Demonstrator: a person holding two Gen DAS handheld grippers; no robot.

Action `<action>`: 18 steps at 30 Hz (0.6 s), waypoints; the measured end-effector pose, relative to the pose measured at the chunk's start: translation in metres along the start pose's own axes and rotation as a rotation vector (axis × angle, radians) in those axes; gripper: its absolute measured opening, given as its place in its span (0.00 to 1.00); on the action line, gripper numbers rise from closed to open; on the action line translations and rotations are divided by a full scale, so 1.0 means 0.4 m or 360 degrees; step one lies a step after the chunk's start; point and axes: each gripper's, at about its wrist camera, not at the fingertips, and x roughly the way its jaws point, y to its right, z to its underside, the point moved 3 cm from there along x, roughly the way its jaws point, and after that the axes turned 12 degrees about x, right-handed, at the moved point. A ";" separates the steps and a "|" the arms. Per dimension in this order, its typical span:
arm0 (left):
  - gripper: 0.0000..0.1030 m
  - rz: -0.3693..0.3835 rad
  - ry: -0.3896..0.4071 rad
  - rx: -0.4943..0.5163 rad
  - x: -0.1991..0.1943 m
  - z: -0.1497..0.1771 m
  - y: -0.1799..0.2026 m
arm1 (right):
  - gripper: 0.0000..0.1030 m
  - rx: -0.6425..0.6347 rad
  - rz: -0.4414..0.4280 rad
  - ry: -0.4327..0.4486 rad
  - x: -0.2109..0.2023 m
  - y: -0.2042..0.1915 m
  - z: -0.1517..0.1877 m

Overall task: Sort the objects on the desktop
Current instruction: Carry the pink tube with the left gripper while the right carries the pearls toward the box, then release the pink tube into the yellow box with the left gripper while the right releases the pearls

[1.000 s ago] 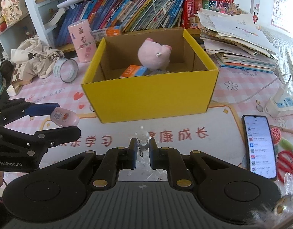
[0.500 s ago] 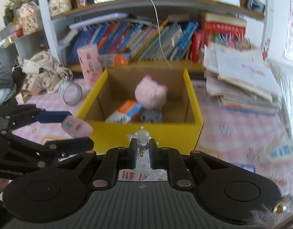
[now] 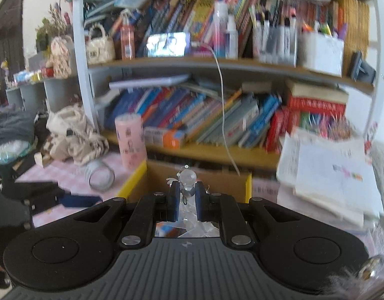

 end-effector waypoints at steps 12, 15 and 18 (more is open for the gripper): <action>0.74 -0.0004 -0.0235 0.0003 0.153 0.041 -0.011 | 0.11 -0.0022 -0.0017 -0.0287 0.208 0.056 0.055; 0.74 0.0008 -0.0300 0.0018 0.181 0.060 -0.006 | 0.11 -0.0003 -0.0018 -0.0382 0.249 0.071 0.096; 0.74 0.0024 -0.0330 0.0014 0.200 0.070 -0.007 | 0.11 0.0005 -0.0014 -0.0449 0.284 0.083 0.126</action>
